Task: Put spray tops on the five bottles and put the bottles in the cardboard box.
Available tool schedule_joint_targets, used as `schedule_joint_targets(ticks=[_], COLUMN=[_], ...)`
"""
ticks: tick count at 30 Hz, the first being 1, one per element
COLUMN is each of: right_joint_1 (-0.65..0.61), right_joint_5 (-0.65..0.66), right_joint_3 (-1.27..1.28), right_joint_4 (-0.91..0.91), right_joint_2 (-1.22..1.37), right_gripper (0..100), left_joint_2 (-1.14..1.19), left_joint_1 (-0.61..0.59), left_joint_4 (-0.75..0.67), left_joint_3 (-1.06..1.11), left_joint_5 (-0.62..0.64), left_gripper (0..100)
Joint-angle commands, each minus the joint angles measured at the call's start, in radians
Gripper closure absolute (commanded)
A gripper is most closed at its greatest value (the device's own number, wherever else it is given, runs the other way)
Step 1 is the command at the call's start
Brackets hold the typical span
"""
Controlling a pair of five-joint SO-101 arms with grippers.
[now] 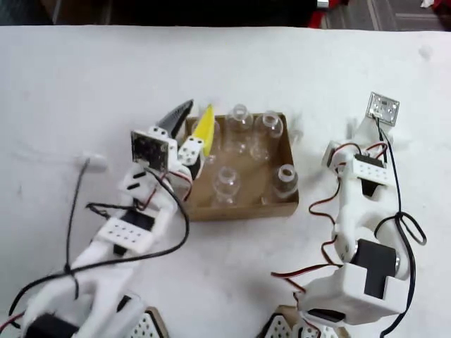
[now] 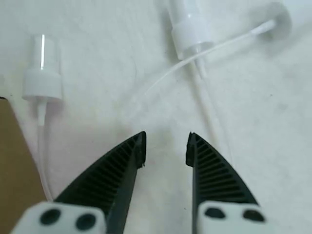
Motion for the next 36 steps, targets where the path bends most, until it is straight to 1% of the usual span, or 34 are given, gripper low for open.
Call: schedule_joint_targets(ticks=[1,6,8,11,14,16,19,21,24,27,30,34,36], right_joint_1=[-0.002,-0.002,-0.002,-0.002,-0.002,-0.002,-0.002,-0.002,-0.001,-0.001,-0.001,-0.001,-0.001], right_joint_5=[0.008,0.008,0.008,0.008,0.008,0.008,0.008,0.008,0.008,0.008,0.008,0.008,0.008], right_joint_3=[-0.04,-0.04,-0.04,-0.04,-0.04,-0.04,-0.038,-0.038,-0.038,-0.038,-0.038,-0.038,-0.038], right_joint_4=[-0.018,-0.018,-0.018,-0.018,-0.018,-0.018,-0.018,-0.016,-0.016,-0.016,-0.016,-0.016,-0.016], right_joint_2=[-0.005,-0.005,-0.005,-0.005,-0.005,-0.005,-0.005,-0.005,-0.005,-0.005,-0.005,-0.005,-0.005], right_gripper=[88.3,88.3,88.3,88.3,88.3,88.3,88.3,88.3,88.3,88.3,88.3,88.3,88.2], left_joint_2=[-0.165,-0.298,-0.38,-0.512,-0.631,-0.685,-0.696,-0.682,-0.615,-0.478,-0.274,0.064,0.22], left_joint_1=[-0.065,-0.16,-0.211,-0.294,-0.384,-0.452,-0.545,-0.578,-0.611,-0.67,-0.684,-0.677,-0.676], left_joint_4=[0.239,0.365,0.47,0.687,0.89,0.979,1.088,1.152,1.238,1.344,1.493,1.677,1.772], left_joint_3=[-0.098,-0.146,-0.152,-0.187,-0.245,-0.284,-0.328,-0.348,-0.411,-0.578,-0.806,-1.06,-1.154], left_joint_5=[0.014,0.017,0.046,0.124,0.135,0.135,0.13,0.063,-0.104,-0.253,-0.402,-0.628,-0.766], left_gripper=[87,88,88,88,88,88,88,88,88,90,99,96,96])
